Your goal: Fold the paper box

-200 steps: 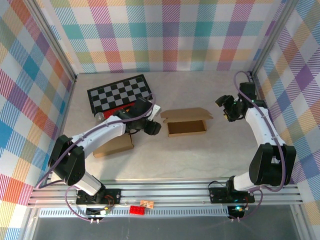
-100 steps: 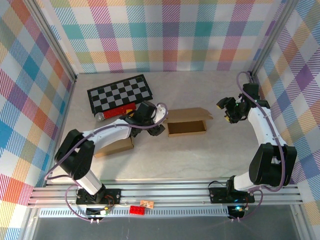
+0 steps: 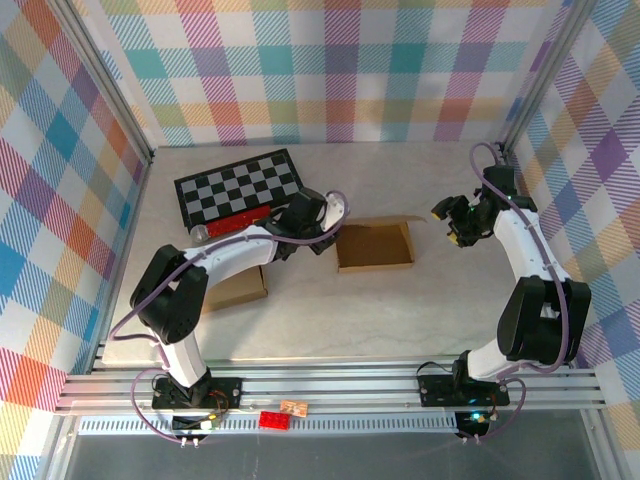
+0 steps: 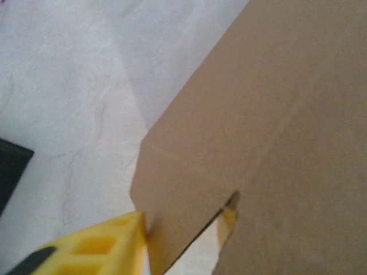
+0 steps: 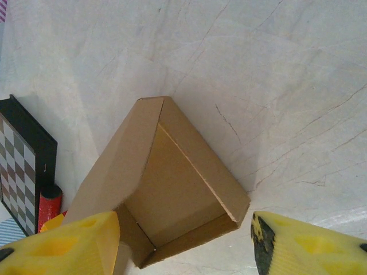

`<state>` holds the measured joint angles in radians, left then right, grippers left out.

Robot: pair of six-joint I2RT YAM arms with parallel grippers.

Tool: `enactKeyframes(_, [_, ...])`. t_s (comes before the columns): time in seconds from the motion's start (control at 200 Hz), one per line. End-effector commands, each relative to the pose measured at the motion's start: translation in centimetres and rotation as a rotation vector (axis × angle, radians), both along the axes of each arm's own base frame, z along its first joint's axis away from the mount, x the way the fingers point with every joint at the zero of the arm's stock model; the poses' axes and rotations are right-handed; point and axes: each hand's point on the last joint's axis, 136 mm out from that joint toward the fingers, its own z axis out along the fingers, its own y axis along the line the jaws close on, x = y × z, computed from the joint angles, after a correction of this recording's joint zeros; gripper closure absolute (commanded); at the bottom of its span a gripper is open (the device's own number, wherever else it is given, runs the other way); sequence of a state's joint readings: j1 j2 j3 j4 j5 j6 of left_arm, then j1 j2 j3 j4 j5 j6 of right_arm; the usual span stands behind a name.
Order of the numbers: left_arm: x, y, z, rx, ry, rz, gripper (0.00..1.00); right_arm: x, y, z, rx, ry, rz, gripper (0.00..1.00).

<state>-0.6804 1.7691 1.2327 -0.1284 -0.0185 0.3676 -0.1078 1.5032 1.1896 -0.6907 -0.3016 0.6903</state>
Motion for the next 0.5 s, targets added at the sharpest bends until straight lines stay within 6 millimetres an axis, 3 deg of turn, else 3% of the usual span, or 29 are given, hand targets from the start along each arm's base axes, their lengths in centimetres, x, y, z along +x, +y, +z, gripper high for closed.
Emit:
enactKeyframes(0.0, [0.3,-1.5,0.5,-0.023,0.011,-0.015,0.74,0.7,0.3,1.1,0.01,-0.027,0.03,0.38])
enactKeyframes(0.15, [0.7,-1.8,0.8,-0.03,0.008,-0.014,0.93,1.0,0.3,1.4,0.0,-0.035,0.045,0.39])
enactKeyframes(0.245, [0.7,-2.0,0.9,-0.033,0.012,-0.025,1.0,1.3,0.0,1.5,-0.031,-0.046,0.07,0.4])
enactKeyframes(0.495, [0.4,-1.5,1.2,-0.059,0.063,-0.046,1.0,2.9,-0.9,2.9,-0.226,-0.244,0.255,0.41])
